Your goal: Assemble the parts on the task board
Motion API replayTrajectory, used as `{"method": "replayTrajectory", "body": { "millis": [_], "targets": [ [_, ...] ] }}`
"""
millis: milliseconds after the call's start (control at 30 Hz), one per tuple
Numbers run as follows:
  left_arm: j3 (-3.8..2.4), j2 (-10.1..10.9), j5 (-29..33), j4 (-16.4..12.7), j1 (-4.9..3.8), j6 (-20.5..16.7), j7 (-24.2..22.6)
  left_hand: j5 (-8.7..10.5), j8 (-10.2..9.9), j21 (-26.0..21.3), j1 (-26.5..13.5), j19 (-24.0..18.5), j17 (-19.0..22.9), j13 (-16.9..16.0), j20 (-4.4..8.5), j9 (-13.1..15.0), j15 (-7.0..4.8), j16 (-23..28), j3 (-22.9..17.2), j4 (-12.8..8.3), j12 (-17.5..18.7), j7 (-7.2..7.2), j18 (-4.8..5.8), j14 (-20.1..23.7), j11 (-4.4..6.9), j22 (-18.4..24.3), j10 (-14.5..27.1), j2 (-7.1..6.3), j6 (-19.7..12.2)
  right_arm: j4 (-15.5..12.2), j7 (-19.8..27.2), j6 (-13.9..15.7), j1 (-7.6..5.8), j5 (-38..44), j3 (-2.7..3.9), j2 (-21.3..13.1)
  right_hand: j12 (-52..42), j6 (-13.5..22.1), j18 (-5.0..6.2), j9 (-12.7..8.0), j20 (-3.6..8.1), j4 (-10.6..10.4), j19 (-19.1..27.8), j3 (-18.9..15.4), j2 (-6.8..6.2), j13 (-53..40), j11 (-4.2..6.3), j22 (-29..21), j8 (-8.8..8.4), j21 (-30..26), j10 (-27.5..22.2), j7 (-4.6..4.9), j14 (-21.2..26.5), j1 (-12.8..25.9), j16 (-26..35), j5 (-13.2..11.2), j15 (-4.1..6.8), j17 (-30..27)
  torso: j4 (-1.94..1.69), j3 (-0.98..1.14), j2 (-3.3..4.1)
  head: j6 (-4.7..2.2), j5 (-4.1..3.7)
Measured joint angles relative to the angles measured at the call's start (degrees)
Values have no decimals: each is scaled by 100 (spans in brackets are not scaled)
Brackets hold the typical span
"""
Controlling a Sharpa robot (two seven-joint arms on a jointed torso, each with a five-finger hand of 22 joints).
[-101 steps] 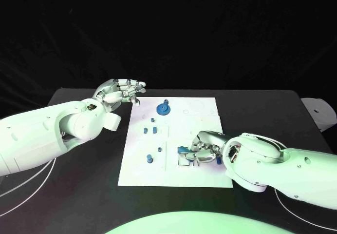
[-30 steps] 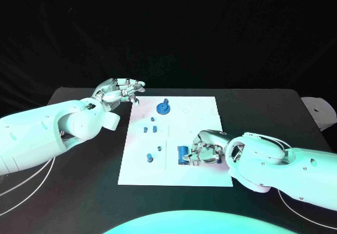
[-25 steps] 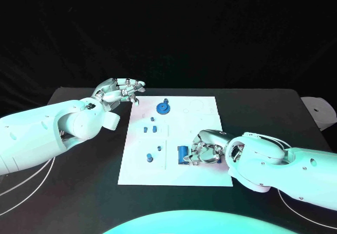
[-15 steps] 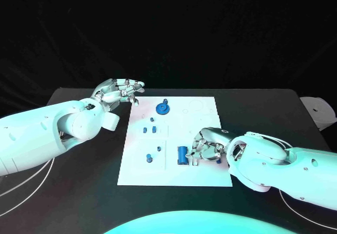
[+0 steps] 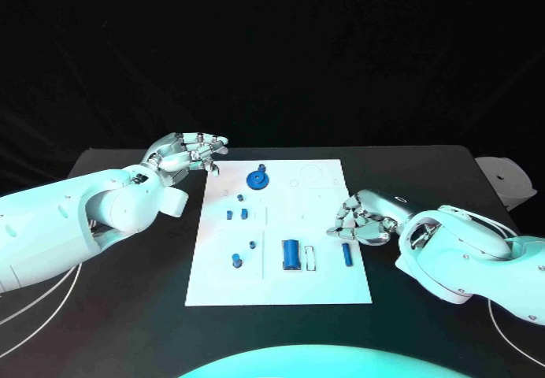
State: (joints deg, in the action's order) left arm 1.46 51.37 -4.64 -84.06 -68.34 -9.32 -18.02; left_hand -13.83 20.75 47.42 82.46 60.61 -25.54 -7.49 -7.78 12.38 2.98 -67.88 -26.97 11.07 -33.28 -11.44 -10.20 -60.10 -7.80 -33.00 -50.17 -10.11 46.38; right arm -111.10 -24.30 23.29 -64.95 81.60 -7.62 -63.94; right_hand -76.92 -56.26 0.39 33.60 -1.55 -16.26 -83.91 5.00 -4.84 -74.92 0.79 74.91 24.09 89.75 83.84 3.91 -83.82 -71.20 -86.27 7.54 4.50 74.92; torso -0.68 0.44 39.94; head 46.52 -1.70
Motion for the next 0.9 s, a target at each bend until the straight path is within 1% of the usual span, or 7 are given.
{"method": "replayTrajectory", "body": {
  "millis": [133, 267, 367, 433, 533, 733, 900],
  "targets": [
    [0, -2, 0, -1, 0, 1, -2, 0, 0, 0, 0, 0, 5, 0, 0, 0, 0, 0, 0, 0, 0, 0, 0, 0, 0, 0, 0, 0, 0, 0, 11, -63, 69, 79, -9, -206, 7, 0, 0, -9, 0, 17, 0, 17, -18, 0, 0, 0, 0, 0, 0, 0, 0, -19, 0, 0, 0, 0, 5, -1, 3, -2, -56],
    [1, -2, 0, -4, 0, 3, -4, 0, 0, 0, 0, 0, 5, 0, 0, 0, 0, 0, 0, 0, 0, 0, 0, 0, 0, 0, 0, 0, 0, -16, -7, -134, 234, 197, -28, -327, 28, 0, 0, -8, 0, 17, 0, 17, -8, 0, 0, -1, 0, 0, 0, 0, 0, -54, 0, 0, 0, 0, 12, 4, 3, 4, -88],
    [1, -2, 0, -4, 0, 4, -4, 0, 0, 0, 0, 0, 5, 1, 0, 0, 0, 0, 0, 0, 0, 0, 1, 0, 0, 0, 0, 0, 0, -27, -37, -172, 348, 284, -31, -335, 65, 0, 0, -8, 0, 17, 0, 17, -8, 0, 0, -1, 0, 0, 0, 0, 0, -54, 0, 0, 0, 0, 21, 4, 2, 6, -93],
    [1, -2, 0, -4, 0, 5, -4, 0, 0, 0, 0, 0, 5, 1, 0, -1, 0, 0, 0, 0, 0, 0, 0, 0, 0, 0, 0, 0, 0, -23, -63, -186, 406, 333, -33, -327, 74, 0, 0, -15, 0, 17, 0, 16, -8, 0, -21, -1, 0, 0, -21, 0, -17, -54, 25, 0, -17, -1, 21, 5, 1, 7, -98],
    [1, -4, 0, -5, 0, 8, -4, 0, 0, 0, 0, 0, 5, 1, 0, -1, 0, 0, 0, 0, 0, 0, 0, 0, 0, 0, 0, 0, 0, 15, -123, -193, 490, 409, -36, -283, 124, 0, 0, -19, -9, 16, -9, 16, -8, -1, -20, -1, 0, 0, -21, 0, -21, -54, 25, -33, -21, -1, 18, 5, 1, 7, -112],
    [0, 0, 0, -5, 0, 11, -4, 0, 0, 0, 0, 0, 5, 1, 0, -1, 0, 0, 0, 0, 0, 0, 0, 0, 0, 0, 0, 0, 0, 101, -257, -191, 577, 539, -37, -180, 131, 0, 0, -22, -22, 16, -21, 16, -8, 0, -20, 3, -21, 0, -21, 0, -21, -54, 46, -33, -20, -1, -4, 4, 1, 8, -115],
    [0, 7, 0, -5, 0, 12, -4, 0, 0, 0, 0, 0, 5, 1, 0, -1, 0, 0, 0, 0, 0, 0, 0, 0, 0, -1, 0, 0, 0, 158, -332, -176, 593, 622, -22, -85, 131, -18, 0, -4, -21, 14, -21, 14, -8, -1, -23, 4, -5, 0, -24, -14, -21, -54, 46, -33, -20, -1, -7, -1, 5, 24, -95]
  ]
}}
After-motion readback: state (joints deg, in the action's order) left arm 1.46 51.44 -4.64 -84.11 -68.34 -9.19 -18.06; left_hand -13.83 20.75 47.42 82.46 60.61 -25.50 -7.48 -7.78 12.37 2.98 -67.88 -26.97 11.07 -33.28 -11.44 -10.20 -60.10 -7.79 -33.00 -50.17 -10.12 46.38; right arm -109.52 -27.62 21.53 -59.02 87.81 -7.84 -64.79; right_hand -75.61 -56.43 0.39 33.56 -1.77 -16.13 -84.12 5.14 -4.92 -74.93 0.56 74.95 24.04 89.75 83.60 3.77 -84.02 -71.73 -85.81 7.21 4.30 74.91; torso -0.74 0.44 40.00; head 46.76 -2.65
